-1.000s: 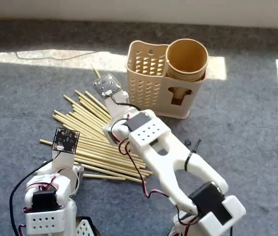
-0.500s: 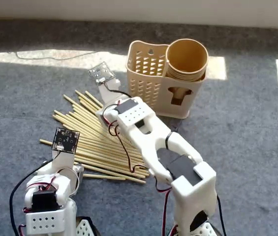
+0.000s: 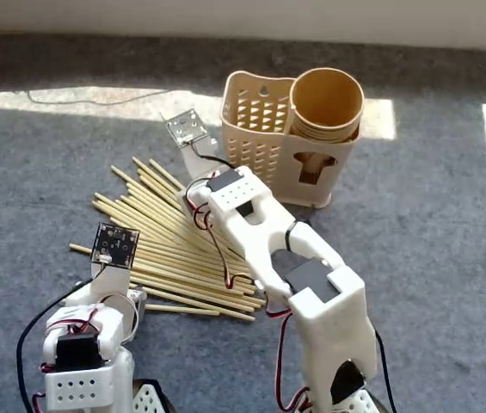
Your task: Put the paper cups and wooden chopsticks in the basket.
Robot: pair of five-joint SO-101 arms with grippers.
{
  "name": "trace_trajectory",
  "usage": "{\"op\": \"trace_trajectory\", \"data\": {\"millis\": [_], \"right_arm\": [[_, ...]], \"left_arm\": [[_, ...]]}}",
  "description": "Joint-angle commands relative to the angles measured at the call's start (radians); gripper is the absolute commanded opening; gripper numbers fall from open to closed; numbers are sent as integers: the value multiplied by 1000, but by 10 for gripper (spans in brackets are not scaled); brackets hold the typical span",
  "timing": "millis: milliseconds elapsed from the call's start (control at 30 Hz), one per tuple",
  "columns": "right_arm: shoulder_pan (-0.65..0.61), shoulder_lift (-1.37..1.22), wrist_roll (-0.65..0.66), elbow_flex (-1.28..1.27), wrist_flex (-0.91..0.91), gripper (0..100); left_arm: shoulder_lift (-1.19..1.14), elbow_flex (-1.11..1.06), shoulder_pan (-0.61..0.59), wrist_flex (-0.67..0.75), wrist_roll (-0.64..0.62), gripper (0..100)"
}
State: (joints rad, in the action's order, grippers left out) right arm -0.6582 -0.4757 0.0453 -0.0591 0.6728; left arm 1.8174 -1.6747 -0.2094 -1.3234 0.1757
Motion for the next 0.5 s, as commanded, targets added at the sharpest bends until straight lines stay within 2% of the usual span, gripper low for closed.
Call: {"op": "trace_trajectory", "data": {"millis": [0, 133, 333, 467], "right_arm": [[8, -1, 11, 18, -12, 124], [12, 5, 26, 18, -12, 0], [24, 22, 66, 24, 91, 5], [30, 122, 66, 21, 147, 5]], "left_arm": [[5, -21, 18, -2, -3, 161], [5, -21, 18, -2, -3, 161], [5, -21, 18, -2, -3, 161], [5, -21, 18, -2, -3, 161]]}}
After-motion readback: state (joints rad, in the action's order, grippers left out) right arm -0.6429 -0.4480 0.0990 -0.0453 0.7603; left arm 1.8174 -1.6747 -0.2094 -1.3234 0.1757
